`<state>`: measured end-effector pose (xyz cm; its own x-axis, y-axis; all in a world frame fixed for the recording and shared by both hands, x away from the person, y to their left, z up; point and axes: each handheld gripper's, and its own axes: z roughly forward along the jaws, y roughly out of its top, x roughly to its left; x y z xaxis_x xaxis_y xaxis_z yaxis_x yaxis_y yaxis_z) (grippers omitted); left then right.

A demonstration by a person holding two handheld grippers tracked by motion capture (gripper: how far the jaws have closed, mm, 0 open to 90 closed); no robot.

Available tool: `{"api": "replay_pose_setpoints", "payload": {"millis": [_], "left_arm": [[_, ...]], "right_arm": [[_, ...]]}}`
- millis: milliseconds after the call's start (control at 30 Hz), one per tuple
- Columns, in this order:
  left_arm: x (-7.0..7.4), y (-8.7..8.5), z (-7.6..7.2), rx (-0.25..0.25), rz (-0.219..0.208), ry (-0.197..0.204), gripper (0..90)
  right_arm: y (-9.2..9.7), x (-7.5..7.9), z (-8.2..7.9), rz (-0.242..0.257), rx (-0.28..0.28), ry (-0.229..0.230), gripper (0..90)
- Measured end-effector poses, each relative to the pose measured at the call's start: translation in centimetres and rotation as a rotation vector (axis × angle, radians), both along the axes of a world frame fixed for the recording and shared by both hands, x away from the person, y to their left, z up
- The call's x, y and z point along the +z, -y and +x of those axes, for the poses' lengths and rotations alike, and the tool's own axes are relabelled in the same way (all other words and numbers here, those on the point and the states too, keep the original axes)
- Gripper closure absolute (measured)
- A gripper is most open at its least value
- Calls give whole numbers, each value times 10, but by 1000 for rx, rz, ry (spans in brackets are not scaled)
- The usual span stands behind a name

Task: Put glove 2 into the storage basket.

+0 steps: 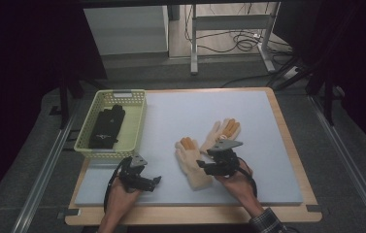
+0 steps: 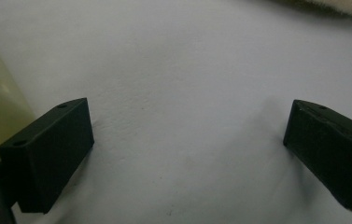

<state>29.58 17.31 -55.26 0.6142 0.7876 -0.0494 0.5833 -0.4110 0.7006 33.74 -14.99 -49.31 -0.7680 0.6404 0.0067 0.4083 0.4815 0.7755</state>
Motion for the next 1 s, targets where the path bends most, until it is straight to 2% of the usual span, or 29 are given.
{"api": "replay_pose_setpoints", "payload": {"millis": [67,100,200,267,400,500,600,667,800,1000], "left_arm": [[0,0,0,-3,4,-1,17],[0,0,0,-3,3,0,17],[0,0,0,-3,3,0,17],[0,0,0,-3,3,0,17],[0,0,0,-3,3,0,17],[0,0,0,-3,3,0,17],[0,0,0,-3,3,0,17],[0,0,0,-3,3,0,17],[0,0,0,-3,3,0,17],[0,0,0,-3,4,-1,17]], "right_arm": [[11,-4,2,-26,-11,-13,583],[17,-10,2,-32,-13,-39,628],[23,-29,-2,-29,14,-84,686],[21,-35,-6,-30,33,-89,690],[11,-39,-15,5,78,-104,688],[-3,-40,-20,6,112,-101,671],[-8,-39,-19,-5,130,-96,637],[-4,-36,-15,-5,114,-89,619],[19,-26,-1,8,35,-51,571],[50,-13,31,7,-105,-1,495]]}}
